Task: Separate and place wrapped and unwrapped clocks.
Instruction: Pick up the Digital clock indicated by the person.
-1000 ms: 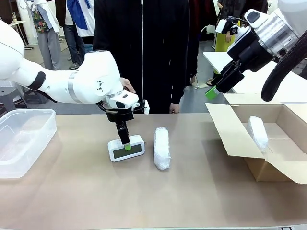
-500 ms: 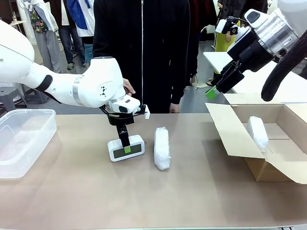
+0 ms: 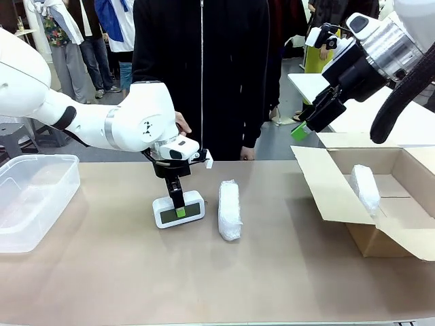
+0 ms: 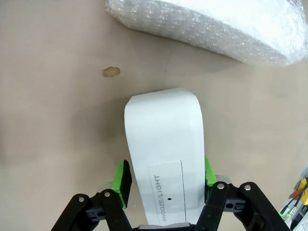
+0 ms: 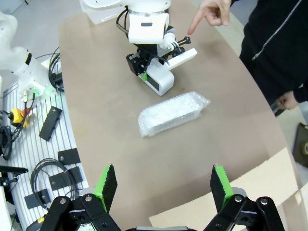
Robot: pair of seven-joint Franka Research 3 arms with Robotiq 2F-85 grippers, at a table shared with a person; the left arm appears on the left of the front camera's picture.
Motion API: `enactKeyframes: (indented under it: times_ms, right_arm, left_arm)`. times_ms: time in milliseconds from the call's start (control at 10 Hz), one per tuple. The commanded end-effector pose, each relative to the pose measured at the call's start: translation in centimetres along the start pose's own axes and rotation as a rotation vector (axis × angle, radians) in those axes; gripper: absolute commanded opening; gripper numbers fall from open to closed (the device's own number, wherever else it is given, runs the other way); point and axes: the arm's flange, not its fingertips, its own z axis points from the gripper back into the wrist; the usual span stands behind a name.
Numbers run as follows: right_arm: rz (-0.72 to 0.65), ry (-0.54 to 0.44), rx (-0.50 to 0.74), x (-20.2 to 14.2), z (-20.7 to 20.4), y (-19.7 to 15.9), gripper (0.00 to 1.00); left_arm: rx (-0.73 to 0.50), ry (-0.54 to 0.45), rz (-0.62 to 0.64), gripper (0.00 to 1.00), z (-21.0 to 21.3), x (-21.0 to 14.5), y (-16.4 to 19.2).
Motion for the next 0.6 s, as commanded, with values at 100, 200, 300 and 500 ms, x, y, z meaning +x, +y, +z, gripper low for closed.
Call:
enactKeyframes:
  times_ms: [100, 200, 300, 500]
  right_arm:
    - [0.003, -0.011, 0.019, 0.22, -0.04, -0.17, 1.00]
    - [0.003, -0.011, 0.019, 0.22, -0.04, -0.17, 1.00]
    - [0.003, -0.011, 0.019, 0.22, -0.04, -0.17, 1.00]
    - [0.003, -0.011, 0.019, 0.22, -0.04, -0.17, 1.00]
  left_arm:
    - [0.002, 0.000, 0.016, 0.55, 0.15, 0.27, 0.48]
    - [-0.004, -0.003, 0.015, 0.26, 0.18, 0.31, 0.50]
    - [-0.008, -0.003, 0.012, 0.26, 0.17, 0.32, 0.49]
    - [-0.008, -0.002, 0.011, 0.26, 0.39, 0.26, 0.32]
